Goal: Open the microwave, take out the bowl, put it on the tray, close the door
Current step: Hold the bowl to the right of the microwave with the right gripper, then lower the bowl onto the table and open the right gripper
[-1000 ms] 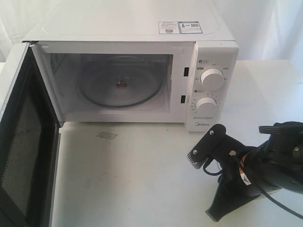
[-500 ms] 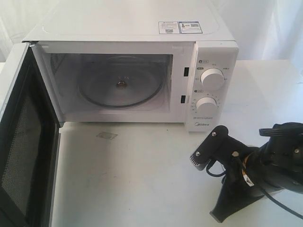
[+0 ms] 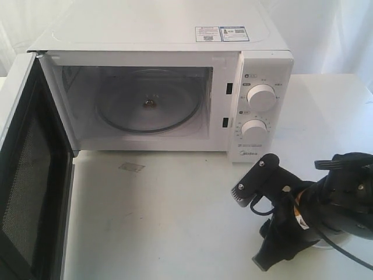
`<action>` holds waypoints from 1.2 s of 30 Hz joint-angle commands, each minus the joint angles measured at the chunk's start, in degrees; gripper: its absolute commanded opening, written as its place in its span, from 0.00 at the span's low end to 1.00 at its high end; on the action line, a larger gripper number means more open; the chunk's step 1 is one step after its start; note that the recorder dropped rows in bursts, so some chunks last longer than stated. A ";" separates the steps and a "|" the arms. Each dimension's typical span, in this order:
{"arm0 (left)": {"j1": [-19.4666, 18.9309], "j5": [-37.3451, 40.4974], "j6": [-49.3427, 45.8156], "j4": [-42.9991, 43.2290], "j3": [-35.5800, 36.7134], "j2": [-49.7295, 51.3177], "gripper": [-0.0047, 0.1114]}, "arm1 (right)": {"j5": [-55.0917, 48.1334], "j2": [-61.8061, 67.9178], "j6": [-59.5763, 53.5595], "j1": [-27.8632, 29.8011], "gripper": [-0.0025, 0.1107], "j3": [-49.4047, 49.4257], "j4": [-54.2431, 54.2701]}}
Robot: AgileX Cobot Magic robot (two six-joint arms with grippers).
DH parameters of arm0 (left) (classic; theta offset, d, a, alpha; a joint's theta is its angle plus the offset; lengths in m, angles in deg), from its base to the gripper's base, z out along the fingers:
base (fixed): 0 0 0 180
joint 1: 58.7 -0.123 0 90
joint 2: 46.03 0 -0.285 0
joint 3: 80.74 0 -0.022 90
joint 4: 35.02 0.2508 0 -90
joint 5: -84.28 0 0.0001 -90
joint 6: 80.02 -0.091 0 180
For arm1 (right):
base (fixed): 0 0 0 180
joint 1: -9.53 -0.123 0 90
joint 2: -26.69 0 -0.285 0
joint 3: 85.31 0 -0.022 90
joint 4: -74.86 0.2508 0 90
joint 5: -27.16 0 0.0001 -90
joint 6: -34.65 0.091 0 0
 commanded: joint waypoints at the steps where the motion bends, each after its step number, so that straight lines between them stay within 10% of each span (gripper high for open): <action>1: -0.06 0.09 0.05 -0.28 0.16 -0.27 0.04 | -2.60 -5.60 0.63 0.51 0.47 0.30 -0.30; 23: -0.06 0.09 0.05 -0.28 0.16 -0.27 0.04 | -10.19 -34.24 -1.89 0.51 0.39 -2.74 22.58; 36: -0.06 0.09 0.05 -0.28 0.16 -0.27 0.04 | 11.26 -34.96 -39.07 -5.71 0.10 7.68 60.25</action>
